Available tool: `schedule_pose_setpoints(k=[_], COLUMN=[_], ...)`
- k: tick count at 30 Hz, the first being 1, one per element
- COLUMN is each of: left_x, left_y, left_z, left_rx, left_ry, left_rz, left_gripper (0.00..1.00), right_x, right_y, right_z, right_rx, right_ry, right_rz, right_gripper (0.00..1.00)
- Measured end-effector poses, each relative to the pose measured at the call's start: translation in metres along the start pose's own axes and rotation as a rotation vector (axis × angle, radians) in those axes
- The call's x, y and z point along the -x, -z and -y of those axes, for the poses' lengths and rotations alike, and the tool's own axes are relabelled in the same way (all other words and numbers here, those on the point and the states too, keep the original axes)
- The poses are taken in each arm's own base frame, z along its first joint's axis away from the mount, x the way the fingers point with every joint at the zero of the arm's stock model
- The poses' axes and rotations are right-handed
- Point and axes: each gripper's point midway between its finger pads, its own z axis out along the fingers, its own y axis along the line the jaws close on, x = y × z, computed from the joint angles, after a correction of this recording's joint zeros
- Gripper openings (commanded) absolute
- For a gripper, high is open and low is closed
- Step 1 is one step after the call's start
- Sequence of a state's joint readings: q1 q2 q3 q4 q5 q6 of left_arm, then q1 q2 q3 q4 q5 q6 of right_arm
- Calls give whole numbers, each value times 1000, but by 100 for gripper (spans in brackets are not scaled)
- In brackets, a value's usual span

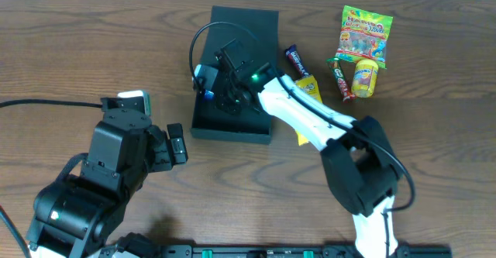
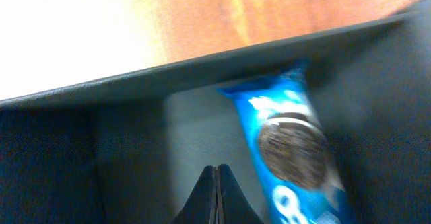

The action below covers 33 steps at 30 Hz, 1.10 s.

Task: Pack container
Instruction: 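Lower the Oreo pack into the box and open the right gripper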

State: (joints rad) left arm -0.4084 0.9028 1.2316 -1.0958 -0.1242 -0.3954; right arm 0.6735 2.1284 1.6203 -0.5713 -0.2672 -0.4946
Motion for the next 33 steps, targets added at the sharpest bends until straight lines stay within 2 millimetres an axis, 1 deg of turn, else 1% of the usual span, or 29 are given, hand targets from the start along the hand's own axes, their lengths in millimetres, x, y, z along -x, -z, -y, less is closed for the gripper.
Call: schedule_pose_setpoints(k=[4, 9, 14, 18, 22, 28, 33], left_x=[-1, -1, -1, -1, -1, -1, -2], left_y=[0, 0, 0, 0, 0, 0, 0], left_z=[2, 2, 2, 2, 2, 2, 2], left_rx=[-9, -12, -12, -12, -12, -14, -13], left_ry=[0, 0, 0, 0, 0, 0, -1], left_rz=[-4, -6, -6, -6, -6, -8, -12], left_gripper=[98, 98, 98, 98, 98, 98, 98], right_x=[-4, -3, 3, 3, 3, -1, -9], right_y=[-20, -35, -42, -49, -52, -52, -52], right_z=[-3, -2, 12, 21, 31, 41, 40], right_rx=[39, 47, -10, -49, -101, -160, -166], right_ry=[-35, -72, -137, -197, -255, -310, -330], right_rz=[8, 30, 62, 71, 80, 66, 34], right_gripper=[1, 1, 1, 1, 1, 1, 1])
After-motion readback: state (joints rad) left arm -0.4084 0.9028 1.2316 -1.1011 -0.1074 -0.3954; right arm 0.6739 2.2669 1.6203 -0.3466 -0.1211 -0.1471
